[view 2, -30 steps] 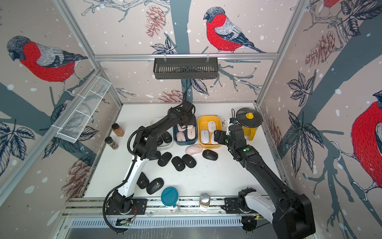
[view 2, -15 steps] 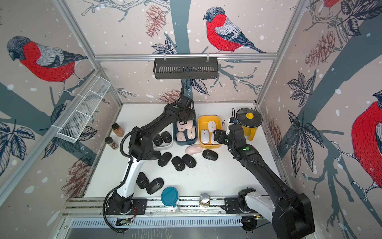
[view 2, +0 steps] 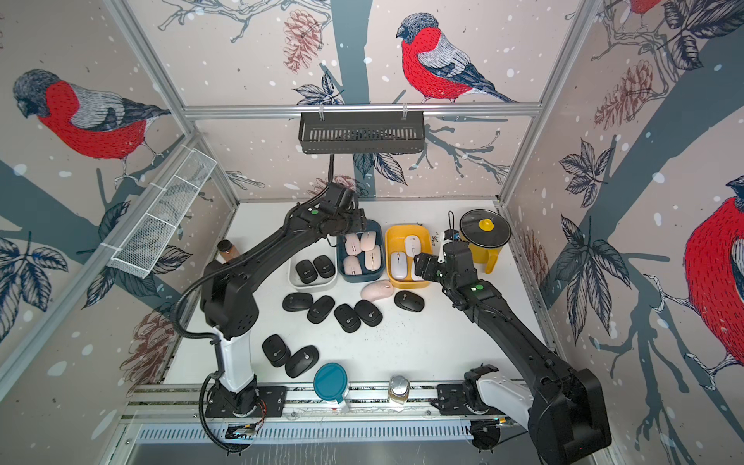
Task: Place the mice by color into the storage box
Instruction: Pick up the mouse from the center of the board.
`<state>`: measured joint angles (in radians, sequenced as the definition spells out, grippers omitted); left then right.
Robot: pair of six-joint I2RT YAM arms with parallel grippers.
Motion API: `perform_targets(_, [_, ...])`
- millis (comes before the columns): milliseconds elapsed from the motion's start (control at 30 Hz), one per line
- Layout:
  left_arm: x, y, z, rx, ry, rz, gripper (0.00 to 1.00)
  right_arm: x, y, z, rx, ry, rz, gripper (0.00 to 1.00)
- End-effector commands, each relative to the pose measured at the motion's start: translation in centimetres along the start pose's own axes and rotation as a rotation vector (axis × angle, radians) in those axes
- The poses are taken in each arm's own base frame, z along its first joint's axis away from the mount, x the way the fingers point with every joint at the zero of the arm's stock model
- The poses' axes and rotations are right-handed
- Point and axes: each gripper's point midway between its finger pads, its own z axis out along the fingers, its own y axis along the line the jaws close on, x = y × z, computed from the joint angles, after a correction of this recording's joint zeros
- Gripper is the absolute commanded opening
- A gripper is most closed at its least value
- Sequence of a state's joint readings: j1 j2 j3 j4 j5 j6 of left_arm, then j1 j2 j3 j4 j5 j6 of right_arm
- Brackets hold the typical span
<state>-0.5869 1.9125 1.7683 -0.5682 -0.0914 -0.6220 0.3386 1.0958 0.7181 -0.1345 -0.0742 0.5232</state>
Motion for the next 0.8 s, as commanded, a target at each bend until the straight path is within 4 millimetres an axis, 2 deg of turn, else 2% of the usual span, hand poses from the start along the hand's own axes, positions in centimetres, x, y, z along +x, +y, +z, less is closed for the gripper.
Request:
perform_targets(0, [-0.1,1.1,-2.3,-0.011,-0.069,-0.033,0.73,0.7,0.4,0.4,-0.008,0.025,0.001,0.84])
perform_targets(200, [3.7,5.6,-6.5,-0.085,-0.063,-0.081,0.73,1.4,1.5,1.0,-0.009,0.041,-0.018,0.84])
perform_targets(367, [7.6,8.4,-9.1,-0.091,-0.046,-0.143,0.73,0.9,3.1,1.4,-0.023,0.027,-0.037,0.84])
perform_targets(633, [15.0,11.1,-11.3,-0.135,0.051,-0.147,0.73,1.1,4.9,2.5,-0.054,0.045,-0.045,0.83])
perform_targets(767, [18.5,11.5,-12.0,-0.135,0.112,-0.137,0.74,1.8,5.5,2.8,-0.061,0.065,-0.064,0.84])
